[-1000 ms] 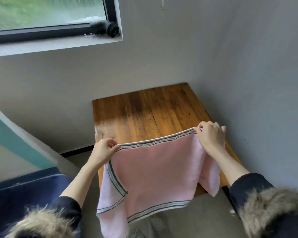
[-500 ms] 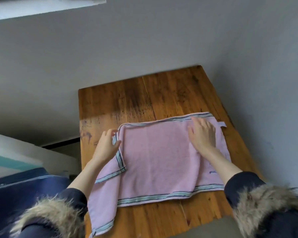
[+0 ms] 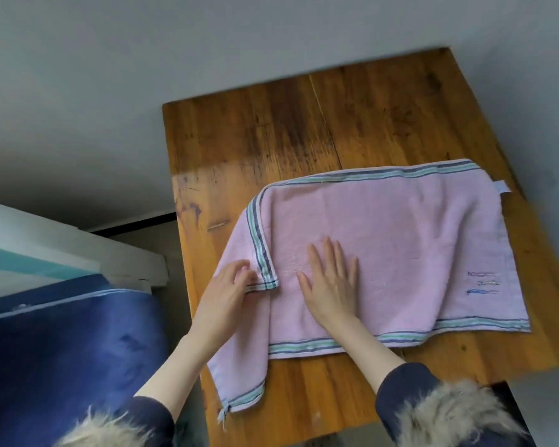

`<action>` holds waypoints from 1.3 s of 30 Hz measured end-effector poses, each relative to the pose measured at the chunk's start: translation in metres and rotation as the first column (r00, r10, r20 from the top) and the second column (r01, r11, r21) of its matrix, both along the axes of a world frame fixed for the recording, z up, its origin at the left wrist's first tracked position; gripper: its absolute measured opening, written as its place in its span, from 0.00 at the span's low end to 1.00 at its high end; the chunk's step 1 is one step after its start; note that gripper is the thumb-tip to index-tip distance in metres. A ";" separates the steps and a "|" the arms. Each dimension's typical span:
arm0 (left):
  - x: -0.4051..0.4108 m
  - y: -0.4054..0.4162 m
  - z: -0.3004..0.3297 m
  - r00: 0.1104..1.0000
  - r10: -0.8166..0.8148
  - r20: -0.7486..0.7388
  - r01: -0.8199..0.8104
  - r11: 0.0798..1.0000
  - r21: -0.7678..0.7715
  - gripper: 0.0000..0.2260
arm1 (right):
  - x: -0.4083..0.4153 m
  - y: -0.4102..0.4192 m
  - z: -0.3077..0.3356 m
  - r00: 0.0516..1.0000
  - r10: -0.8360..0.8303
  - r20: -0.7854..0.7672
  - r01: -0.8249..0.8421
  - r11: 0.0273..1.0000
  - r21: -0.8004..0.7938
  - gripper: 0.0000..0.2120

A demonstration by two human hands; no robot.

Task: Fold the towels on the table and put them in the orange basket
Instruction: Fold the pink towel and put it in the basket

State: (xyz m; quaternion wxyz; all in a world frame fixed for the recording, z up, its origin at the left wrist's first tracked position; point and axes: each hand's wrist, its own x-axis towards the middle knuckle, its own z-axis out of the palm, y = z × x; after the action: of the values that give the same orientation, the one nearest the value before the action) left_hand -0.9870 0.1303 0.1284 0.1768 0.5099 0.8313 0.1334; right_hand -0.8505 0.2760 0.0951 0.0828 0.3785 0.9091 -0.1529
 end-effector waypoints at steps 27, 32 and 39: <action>-0.122 0.027 -0.052 0.975 0.173 -0.137 -0.176 0.984 -0.009 0.22 | -0.004 -0.025 -0.027 0.995 -0.084 0.054 0.075 0.985 0.155 0.31; -0.146 0.040 -0.062 0.965 0.172 -0.198 -0.197 0.973 -0.118 0.26 | -0.003 -0.024 -0.029 0.995 -0.095 0.043 0.087 0.984 0.155 0.30; -0.138 0.050 -0.049 0.954 0.230 -0.190 -0.239 0.971 -0.025 0.26 | -0.007 -0.024 -0.027 0.994 -0.099 0.039 0.093 0.986 0.138 0.30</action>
State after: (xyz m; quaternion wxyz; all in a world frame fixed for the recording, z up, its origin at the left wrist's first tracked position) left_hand -1.1247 0.1802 0.0791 0.0933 0.4134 0.9017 0.0854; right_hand -0.8574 0.2517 0.0680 0.0701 0.4298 0.8961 -0.0856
